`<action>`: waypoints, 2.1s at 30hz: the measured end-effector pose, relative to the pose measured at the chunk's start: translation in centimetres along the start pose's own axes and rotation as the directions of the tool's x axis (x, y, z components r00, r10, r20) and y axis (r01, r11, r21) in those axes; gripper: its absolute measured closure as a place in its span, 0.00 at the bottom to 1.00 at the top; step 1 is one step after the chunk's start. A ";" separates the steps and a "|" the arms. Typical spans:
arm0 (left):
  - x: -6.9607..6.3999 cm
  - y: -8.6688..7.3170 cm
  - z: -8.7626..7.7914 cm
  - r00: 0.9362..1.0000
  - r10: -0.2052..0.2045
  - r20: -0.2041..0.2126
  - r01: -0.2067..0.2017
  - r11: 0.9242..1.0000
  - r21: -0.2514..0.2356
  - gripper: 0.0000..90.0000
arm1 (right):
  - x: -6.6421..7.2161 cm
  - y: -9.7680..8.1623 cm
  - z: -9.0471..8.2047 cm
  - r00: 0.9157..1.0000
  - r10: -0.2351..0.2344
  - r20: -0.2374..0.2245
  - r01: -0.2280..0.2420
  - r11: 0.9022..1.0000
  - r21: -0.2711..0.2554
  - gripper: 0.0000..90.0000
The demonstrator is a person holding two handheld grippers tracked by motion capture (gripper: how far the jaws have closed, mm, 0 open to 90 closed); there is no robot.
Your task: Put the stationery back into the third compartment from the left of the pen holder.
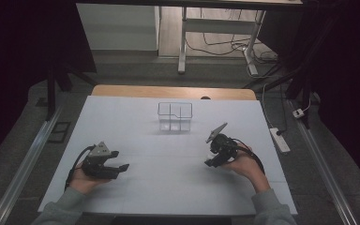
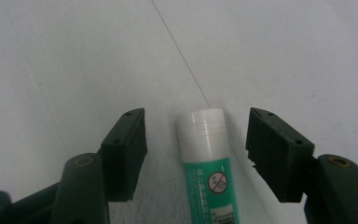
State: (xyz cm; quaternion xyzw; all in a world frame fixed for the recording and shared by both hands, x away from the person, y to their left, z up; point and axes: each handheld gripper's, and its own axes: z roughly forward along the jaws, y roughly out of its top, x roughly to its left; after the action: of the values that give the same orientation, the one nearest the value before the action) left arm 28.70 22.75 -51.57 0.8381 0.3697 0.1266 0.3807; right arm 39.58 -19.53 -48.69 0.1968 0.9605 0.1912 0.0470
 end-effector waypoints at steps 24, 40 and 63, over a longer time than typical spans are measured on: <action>0.0 -0.1 0.0 1.000 0.015 -0.026 -0.015 1.000 0.008 0.33 | 0.3 -0.1 -2.5 0.998 0.026 0.061 -0.019 0.993 -0.119 0.71; 0.1 -0.1 0.0 1.000 0.009 -0.028 -0.009 1.000 0.002 0.33 | -0.2 -0.7 -5.4 0.990 0.130 0.057 -0.103 0.935 -0.340 0.71; 0.1 -0.1 0.1 1.000 0.012 -0.028 -0.011 1.000 0.008 0.32 | 0.1 -0.4 -6.8 0.981 0.189 0.036 -0.142 0.834 -0.533 0.71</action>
State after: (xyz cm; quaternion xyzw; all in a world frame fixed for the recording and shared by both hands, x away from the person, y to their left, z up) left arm 28.77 22.84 -51.71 0.8399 0.3706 0.1390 0.3713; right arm 38.21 -22.22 -42.58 0.2668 0.8472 0.4422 0.1244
